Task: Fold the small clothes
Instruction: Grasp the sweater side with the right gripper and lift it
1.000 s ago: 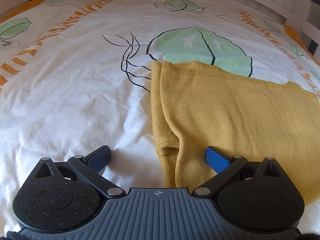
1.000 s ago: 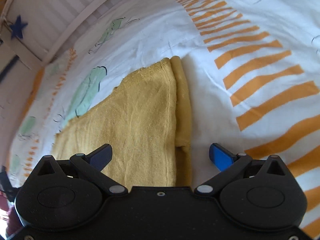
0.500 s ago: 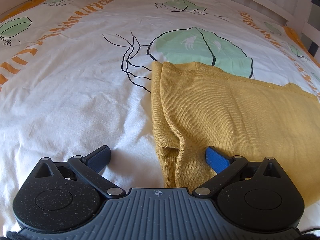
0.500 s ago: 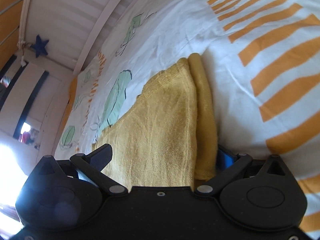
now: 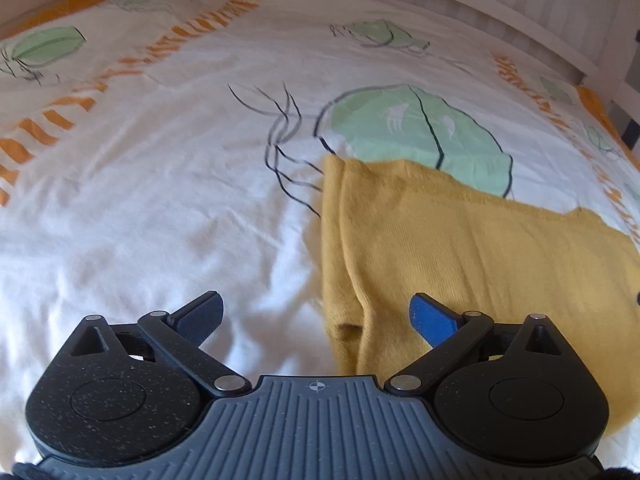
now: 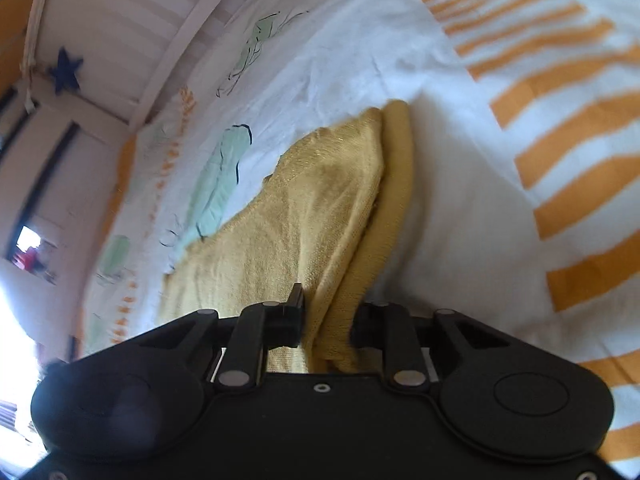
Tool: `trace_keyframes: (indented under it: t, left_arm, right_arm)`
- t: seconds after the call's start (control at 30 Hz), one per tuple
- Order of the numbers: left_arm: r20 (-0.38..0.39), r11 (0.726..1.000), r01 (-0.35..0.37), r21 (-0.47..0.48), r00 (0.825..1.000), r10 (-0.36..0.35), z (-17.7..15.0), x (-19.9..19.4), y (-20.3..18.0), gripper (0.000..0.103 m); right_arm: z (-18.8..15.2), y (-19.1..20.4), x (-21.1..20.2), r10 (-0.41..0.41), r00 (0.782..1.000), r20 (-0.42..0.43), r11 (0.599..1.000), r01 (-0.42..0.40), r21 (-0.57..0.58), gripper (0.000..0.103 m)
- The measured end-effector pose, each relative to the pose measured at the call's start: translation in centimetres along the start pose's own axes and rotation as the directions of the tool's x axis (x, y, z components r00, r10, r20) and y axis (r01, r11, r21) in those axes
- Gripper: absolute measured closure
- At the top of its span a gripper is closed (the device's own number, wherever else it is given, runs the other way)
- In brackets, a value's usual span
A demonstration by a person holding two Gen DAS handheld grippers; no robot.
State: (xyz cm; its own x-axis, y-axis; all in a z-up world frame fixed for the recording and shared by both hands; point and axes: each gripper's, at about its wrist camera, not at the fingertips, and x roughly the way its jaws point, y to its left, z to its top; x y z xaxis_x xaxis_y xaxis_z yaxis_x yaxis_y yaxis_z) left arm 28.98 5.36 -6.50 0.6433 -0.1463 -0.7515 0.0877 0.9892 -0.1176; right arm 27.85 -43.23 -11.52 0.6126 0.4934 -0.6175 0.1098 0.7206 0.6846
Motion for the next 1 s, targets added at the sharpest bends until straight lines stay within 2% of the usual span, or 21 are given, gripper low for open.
trace_keyframes:
  t: [0.1,0.23,0.4,0.63,0.87,1.0]
  left_arm:
    - [0.014,1.000,-0.015,-0.011,1.000,0.015,0.6,-0.8,0.4,0.002]
    - [0.013,0.999,-0.005,-0.035,1.000,0.005,1.1,-1.4,1.0,0.002]
    - [0.005,0.997,0.025,-0.077,1.000,-0.024,1.9,-2.3,2.2,0.002]
    - [0.032,0.990,0.056,-0.130,0.998,-0.052,2.8,-3.8,4.5,0.002]
    - [0.042,0.983,0.028,-0.181,0.999,-0.021,3.3,-4.1,6.7,0.002]
    - [0.039,0.981,0.018,-0.194,0.999,-0.011,3.5,-3.9,7.4,0.002]
  right_arm:
    - [0.2,3.1,-0.6,-0.063,0.998,0.020,0.996,0.064,-0.069,0.075]
    - [0.5,7.2,-1.5,-0.106,0.994,0.040,0.986,0.111,-0.126,0.077]
    - [0.8,11.8,-0.7,-0.106,0.994,0.036,0.979,0.111,-0.173,0.078]
    - [-0.8,18.1,3.3,-0.086,0.996,-0.021,0.967,0.078,-0.241,0.080]
    - [-4.1,23.4,9.0,-0.077,0.993,-0.092,0.941,0.041,-0.337,0.081]
    - [-6.0,25.5,11.6,-0.104,0.988,-0.116,0.921,0.052,-0.387,0.080]
